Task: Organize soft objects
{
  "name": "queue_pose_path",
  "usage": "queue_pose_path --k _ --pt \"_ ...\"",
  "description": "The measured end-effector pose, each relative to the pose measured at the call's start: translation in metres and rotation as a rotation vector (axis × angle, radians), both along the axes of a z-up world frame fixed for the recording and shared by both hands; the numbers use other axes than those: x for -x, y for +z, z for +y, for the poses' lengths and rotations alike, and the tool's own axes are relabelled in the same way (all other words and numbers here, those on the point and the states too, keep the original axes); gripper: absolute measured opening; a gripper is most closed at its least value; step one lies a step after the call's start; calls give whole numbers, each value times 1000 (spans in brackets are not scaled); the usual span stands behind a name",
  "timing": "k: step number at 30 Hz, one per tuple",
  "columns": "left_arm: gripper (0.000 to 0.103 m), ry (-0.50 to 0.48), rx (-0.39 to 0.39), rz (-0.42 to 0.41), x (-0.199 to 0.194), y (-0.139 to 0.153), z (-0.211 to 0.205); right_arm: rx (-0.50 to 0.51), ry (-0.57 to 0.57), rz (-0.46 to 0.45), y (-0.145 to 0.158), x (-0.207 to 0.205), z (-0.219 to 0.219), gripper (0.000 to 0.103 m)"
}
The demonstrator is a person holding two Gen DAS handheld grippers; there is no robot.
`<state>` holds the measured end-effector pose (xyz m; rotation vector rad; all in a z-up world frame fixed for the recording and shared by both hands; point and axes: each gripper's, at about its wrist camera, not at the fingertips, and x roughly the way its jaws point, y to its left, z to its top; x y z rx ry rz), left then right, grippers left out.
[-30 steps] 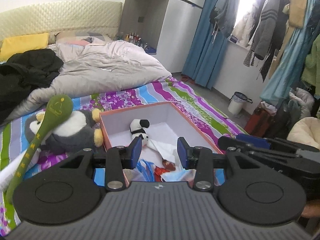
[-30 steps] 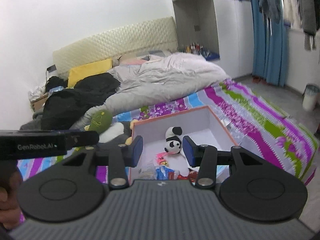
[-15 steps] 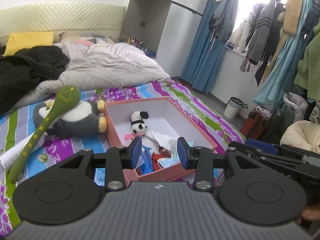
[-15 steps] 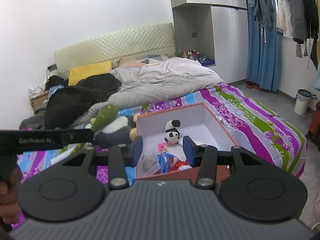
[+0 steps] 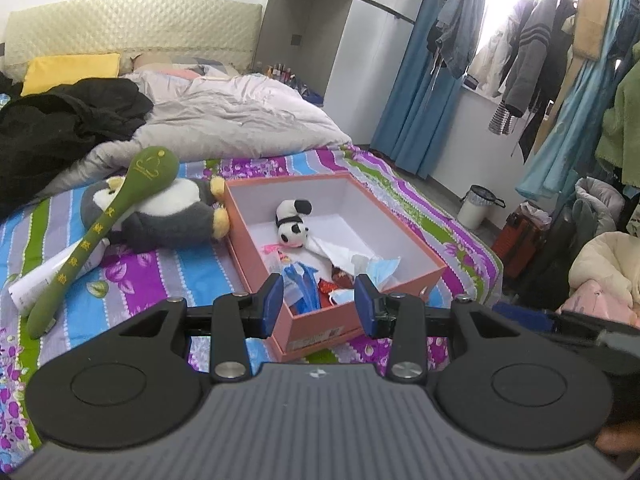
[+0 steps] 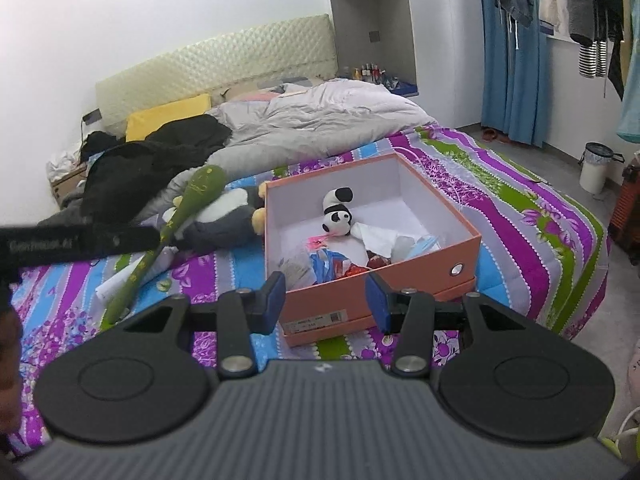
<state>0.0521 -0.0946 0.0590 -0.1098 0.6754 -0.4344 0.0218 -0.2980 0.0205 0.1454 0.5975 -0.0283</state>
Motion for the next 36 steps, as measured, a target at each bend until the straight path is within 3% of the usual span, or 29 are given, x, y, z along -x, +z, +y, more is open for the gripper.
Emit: queue_pose_path --k 21,23,26,27,29,36 --pt "46 9 -13 8 8 -8 3 6 8 -18 0 3 0 48" --pt "63 14 -10 8 8 -8 3 7 6 -13 0 2 -1 48" --pt "80 34 -21 8 6 -7 2 15 -11 -13 -1 0 -3 88" --pt "81 36 -25 6 6 -7 2 14 -18 -16 -1 0 -5 96" --pt "93 30 -28 3 6 -6 1 20 -34 -3 -3 -1 -7 96" --pt "99 24 -51 4 5 -7 -1 12 -43 11 -8 -3 -11 96"
